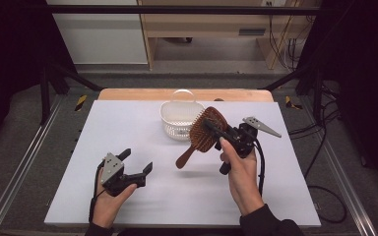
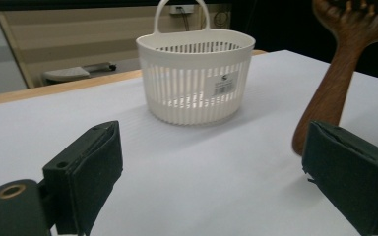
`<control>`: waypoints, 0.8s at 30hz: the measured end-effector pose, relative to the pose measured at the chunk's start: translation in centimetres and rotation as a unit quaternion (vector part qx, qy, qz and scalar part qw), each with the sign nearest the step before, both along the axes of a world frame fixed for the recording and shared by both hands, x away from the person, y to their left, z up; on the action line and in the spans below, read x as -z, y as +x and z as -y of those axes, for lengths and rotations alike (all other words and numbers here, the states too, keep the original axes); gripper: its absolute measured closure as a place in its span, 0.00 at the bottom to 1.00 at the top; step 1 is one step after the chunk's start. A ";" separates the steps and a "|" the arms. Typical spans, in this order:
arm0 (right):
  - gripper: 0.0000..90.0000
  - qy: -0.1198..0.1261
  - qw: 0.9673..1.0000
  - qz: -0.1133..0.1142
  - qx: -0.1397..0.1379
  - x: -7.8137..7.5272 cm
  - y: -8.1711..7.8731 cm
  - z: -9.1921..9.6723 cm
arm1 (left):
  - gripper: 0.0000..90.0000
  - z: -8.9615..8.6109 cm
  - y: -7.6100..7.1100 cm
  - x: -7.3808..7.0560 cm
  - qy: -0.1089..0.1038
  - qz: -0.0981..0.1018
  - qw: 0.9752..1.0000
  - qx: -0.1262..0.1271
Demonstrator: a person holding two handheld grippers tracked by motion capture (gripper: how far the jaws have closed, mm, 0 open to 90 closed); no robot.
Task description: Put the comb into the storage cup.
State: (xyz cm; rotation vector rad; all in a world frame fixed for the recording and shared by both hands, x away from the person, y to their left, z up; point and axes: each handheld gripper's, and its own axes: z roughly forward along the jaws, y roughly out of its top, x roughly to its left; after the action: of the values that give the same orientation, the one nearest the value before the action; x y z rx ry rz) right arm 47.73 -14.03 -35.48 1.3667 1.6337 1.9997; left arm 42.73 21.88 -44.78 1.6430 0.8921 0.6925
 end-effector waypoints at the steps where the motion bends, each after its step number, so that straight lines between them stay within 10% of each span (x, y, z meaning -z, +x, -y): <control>1: 0.55 0.000 1.000 0.001 0.001 0.0 0.0 0.1 | 0.09 -0.4 -0.2 0.1 -0.004 -0.001 1.000 -0.006; 24: 0.55 -0.001 1.000 0.011 0.025 -3.2 1.8 -0.1 | 0.04 -3.9 -1.7 1.7 -0.025 -0.009 0.998 -0.055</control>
State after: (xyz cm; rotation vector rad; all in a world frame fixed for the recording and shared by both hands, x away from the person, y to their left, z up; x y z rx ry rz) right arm 49.54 -13.95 -32.30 1.3670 1.5752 1.9778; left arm 41.05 25.82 -46.46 1.5664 1.0121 0.7254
